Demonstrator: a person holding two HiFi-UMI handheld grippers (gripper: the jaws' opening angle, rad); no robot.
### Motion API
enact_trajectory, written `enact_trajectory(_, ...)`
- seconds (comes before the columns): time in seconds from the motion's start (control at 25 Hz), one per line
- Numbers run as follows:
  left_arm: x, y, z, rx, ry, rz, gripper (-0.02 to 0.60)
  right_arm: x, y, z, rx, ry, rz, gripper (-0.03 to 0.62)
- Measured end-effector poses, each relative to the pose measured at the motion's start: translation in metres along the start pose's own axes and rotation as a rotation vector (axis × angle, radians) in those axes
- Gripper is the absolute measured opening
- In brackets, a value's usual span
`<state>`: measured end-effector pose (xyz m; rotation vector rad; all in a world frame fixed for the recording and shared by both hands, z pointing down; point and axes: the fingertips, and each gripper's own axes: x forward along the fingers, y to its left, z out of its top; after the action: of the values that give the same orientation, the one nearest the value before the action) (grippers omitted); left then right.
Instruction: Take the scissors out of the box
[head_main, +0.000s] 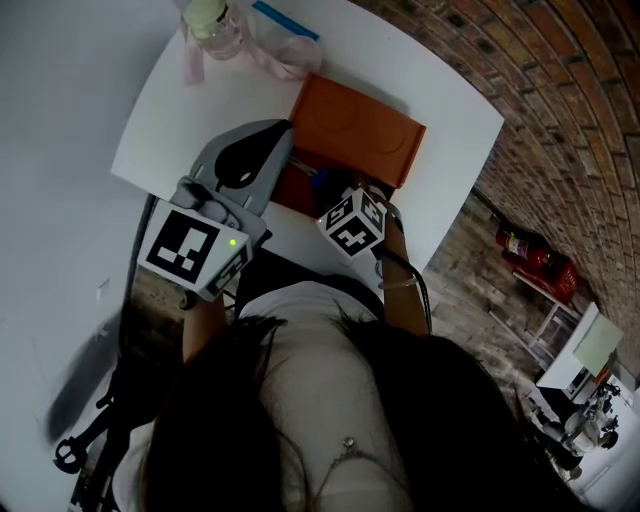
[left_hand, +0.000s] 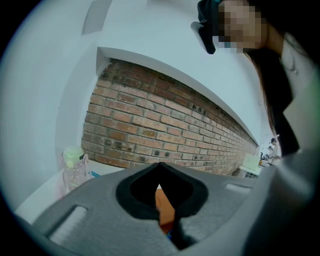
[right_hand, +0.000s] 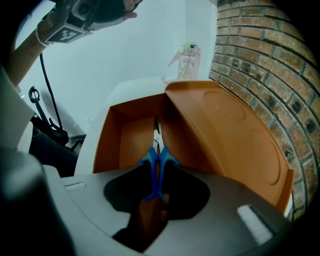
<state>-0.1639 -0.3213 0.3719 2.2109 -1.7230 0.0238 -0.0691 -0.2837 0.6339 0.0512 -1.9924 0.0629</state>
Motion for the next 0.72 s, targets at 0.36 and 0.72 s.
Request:
enact_trajectory(0.36,-0.007,-0.003,0.007,0.019,-0.015,-0.004,0.000,0.000,0.002,0.000,0.003,-0.008,-0.022,0.097)
enact_trajectory(0.72,-0.018,-0.008,0.016,0.045,-0.033,-0.006,0.000,-0.006,0.007,-0.001,-0.004,-0.010,-0.043,0.097)
